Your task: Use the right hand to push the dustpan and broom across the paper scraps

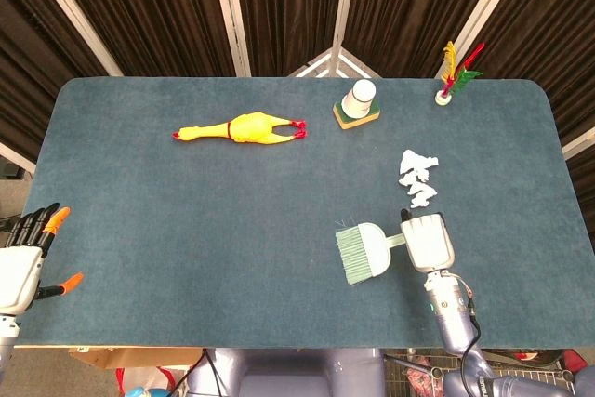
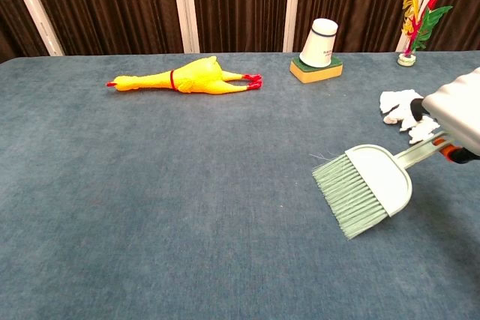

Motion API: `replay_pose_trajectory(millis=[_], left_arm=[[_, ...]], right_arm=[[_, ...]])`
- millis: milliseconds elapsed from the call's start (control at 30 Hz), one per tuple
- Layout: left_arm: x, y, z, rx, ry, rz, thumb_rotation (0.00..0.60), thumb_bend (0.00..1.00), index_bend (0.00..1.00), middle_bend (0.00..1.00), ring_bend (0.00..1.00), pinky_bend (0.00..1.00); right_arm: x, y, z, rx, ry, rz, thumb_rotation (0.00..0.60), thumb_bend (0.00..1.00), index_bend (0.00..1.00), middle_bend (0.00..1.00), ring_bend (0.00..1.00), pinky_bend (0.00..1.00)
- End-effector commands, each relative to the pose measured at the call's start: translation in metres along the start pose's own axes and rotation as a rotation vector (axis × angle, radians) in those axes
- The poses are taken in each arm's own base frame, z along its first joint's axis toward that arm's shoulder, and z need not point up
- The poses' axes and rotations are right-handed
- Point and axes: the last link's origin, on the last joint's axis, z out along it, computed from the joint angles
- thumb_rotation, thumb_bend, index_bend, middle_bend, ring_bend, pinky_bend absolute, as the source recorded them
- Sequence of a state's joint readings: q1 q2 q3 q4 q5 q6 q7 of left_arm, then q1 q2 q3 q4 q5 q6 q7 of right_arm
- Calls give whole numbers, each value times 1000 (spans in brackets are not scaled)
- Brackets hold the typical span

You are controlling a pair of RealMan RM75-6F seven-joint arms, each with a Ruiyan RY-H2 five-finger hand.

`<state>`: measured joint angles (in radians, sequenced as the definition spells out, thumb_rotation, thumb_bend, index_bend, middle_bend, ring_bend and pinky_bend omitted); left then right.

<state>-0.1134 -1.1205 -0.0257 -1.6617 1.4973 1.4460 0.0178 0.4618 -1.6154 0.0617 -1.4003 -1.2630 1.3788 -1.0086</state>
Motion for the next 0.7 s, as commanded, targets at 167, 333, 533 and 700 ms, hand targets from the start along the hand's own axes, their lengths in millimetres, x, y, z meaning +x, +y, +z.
replay_pose_trajectory(millis=[167,333,533,700], left_arm=[[0,0,0,1,0,0,600,0,0,0,0,0],[0,0,-1,2,-1,1,600,0,0,0,0,0],[0,0,0,2,-1,4,600,0,0,0,0,0],[-1,0,0,1,-2,9,600,0,0,0,0,0]], right_arm=[[-5,10,-8,-12,-22,-51,600,318,0,952,960,830],[-7,20,-12,-33,-28,-75,600,262,0,952,942,821],[-6,45,-21,-88,-39,-44,600,261,0,919,875,730],[-1,74,-35,-154,-16,55,600,261,0,624,588,410]])
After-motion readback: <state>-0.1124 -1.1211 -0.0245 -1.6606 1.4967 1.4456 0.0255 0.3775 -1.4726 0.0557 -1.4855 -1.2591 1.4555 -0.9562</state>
